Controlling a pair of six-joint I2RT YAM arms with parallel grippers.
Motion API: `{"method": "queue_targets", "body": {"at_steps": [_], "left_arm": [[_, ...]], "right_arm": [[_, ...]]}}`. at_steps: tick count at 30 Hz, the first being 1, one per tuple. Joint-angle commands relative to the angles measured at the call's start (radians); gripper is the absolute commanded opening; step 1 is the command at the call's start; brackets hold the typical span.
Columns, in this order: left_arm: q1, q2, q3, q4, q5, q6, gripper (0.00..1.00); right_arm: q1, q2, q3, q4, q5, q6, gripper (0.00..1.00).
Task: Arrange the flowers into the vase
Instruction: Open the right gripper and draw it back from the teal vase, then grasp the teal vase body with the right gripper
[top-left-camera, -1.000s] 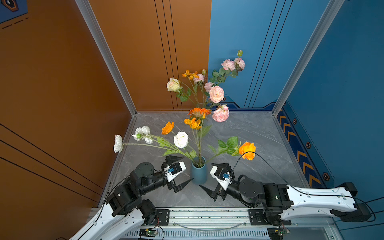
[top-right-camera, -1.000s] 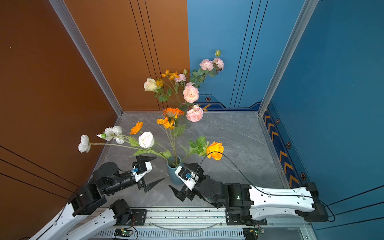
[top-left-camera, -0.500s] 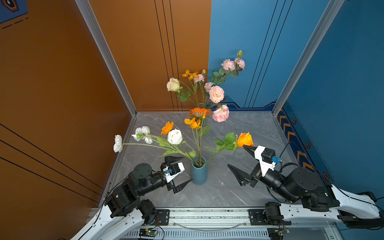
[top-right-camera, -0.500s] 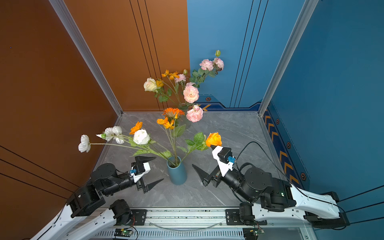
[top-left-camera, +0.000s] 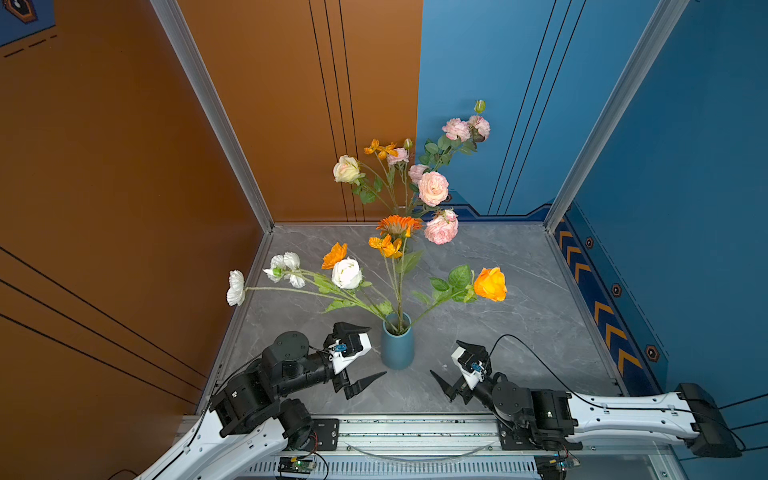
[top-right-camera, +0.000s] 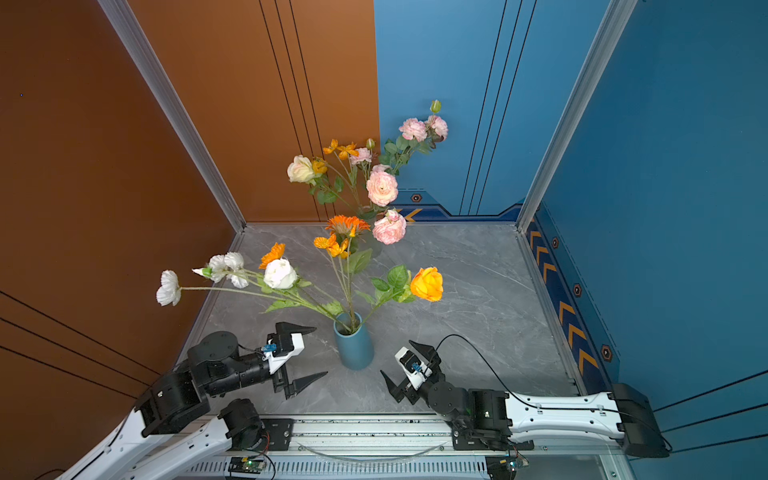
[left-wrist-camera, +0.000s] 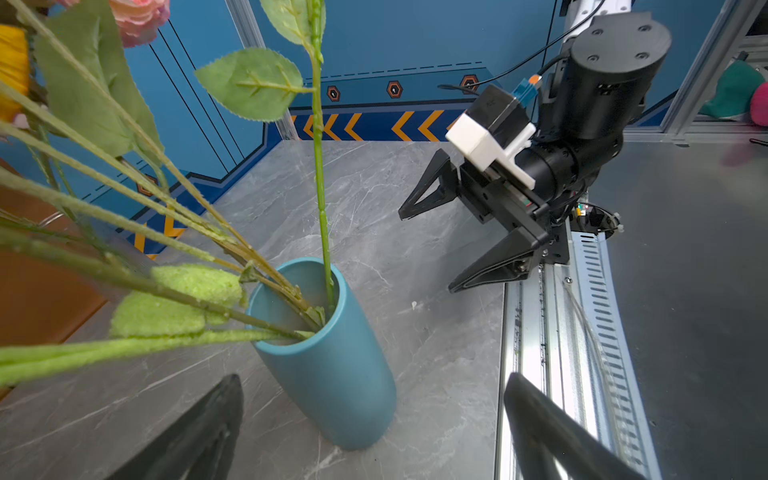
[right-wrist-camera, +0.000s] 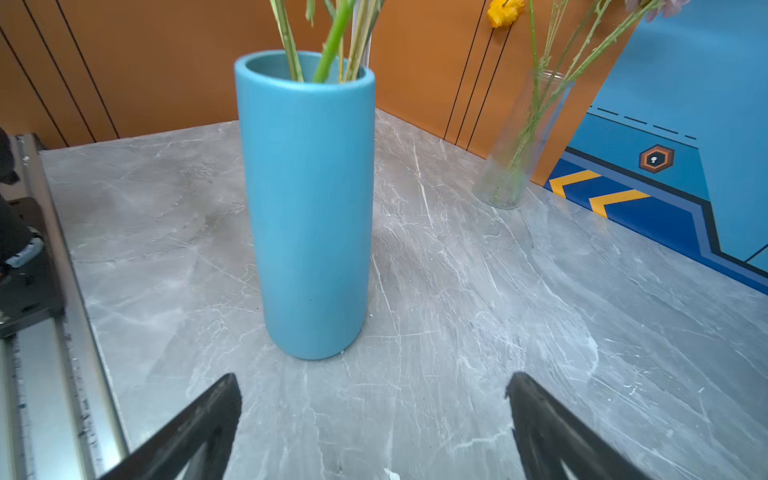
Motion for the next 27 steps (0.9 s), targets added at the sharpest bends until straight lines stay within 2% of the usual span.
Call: {"method": "queue_targets", "body": {"at_steps": [1, 6, 12, 22, 27], "left_arm": [[-0.005, -0.024, -0.01, -0.026, -0.037, -0.034, 0.98], [0.021, 0.019, -0.008, -0.023, -0.006, -0.036, 0.98], [0.049, 0.004, -0.013, -0.023, -0.014, -0.035, 0.98], [0.078, 0.033, -0.012, -0.023, 0.026, -0.032, 0.98], [0.08, 0.03, -0.012, -0.023, 0.029, -0.033, 0.98]], "right_arm": [[-0.09, 0.106, 0.04, 0.37, -0.13, -0.072, 1.0], [-0.236, 0.331, 0.06, 0.634, -0.357, -0.058, 1.0], [-0.315, 0.527, 0.148, 0.763, -0.539, -0.009, 1.0], [-0.373, 0.787, 0.258, 0.978, -0.656, 0.061, 1.0], [-0.391, 0.857, 0.304, 0.986, -0.697, 0.095, 1.0]]}}
